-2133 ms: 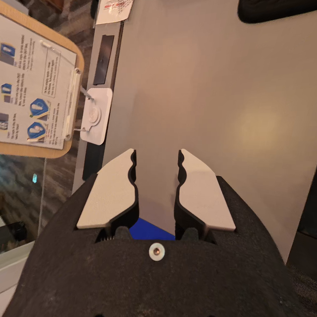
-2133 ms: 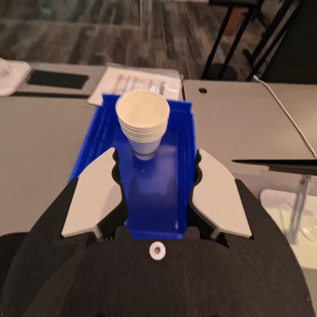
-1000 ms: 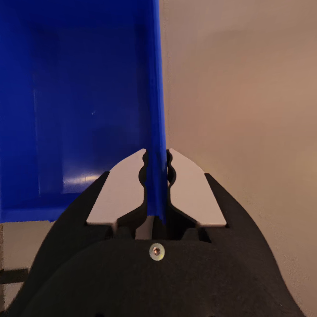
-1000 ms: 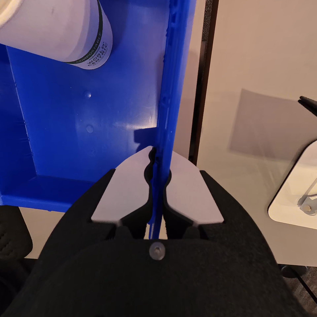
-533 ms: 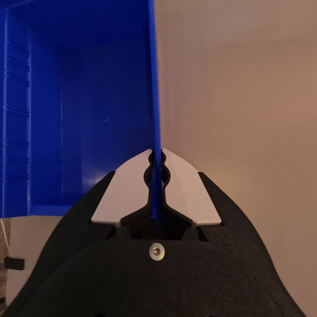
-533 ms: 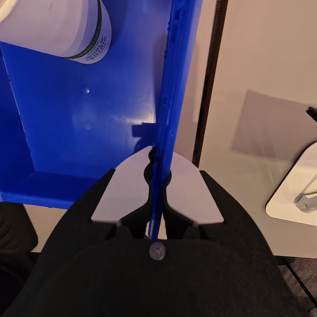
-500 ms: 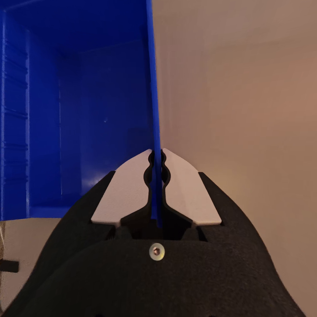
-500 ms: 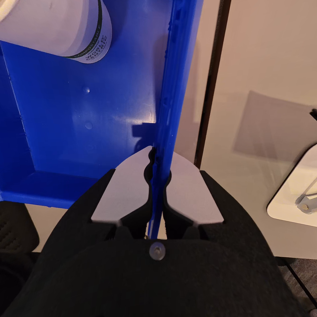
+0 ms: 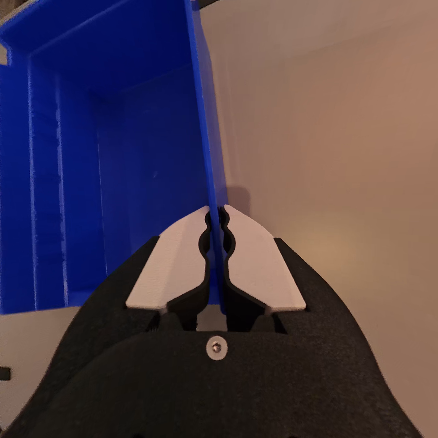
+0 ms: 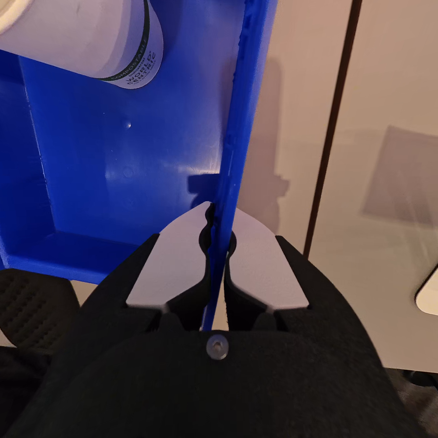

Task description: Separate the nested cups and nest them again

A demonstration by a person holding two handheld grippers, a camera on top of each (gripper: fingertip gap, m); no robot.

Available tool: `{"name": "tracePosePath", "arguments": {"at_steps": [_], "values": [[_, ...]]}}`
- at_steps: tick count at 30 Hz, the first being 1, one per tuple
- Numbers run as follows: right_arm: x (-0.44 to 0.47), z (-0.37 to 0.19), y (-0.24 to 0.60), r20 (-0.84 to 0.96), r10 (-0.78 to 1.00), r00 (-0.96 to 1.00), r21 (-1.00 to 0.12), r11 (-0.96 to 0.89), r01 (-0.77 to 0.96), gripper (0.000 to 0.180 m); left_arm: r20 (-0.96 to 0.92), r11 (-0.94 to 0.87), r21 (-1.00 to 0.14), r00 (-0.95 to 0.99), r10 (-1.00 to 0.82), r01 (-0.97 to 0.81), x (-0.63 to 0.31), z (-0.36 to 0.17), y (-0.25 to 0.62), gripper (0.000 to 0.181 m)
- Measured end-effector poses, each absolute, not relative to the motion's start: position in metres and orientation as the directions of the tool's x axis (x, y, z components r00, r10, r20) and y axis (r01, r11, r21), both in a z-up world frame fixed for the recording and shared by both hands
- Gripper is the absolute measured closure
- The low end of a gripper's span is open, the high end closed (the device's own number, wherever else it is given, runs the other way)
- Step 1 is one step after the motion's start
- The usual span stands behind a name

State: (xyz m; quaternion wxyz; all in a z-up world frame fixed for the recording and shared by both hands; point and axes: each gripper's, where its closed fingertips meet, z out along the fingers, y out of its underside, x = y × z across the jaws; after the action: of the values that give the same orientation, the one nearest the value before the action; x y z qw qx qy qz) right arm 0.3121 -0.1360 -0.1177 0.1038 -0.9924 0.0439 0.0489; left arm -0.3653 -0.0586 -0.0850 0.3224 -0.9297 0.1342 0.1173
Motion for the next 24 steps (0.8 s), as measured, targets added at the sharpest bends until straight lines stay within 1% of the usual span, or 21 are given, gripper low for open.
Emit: {"name": "tracePosePath", "arguments": {"at_steps": [7, 18, 24], "values": [[0.273, -0.117, -0.124, -0.107, -0.041, 0.993, -0.213, -0.975, -0.063, 0.173, -0.292, -0.737, -0.567, 0.927, -0.236, -0.367, -0.313, -0.086, -0.069, 0.175], [0.186, -0.116, -0.099, -0.132, 0.053, 0.99, -0.235, -0.972, 0.021, 0.173, -0.297, -0.696, -0.571, 0.9, -0.32, -0.436, -0.256, -0.087, -0.081, 0.175], [0.142, -0.116, -0.09, -0.138, 0.085, 0.987, -0.234, -0.971, 0.051, 0.173, -0.259, -0.681, -0.586, 0.898, -0.356, -0.439, -0.224, -0.087, -0.083, 0.171]]}}
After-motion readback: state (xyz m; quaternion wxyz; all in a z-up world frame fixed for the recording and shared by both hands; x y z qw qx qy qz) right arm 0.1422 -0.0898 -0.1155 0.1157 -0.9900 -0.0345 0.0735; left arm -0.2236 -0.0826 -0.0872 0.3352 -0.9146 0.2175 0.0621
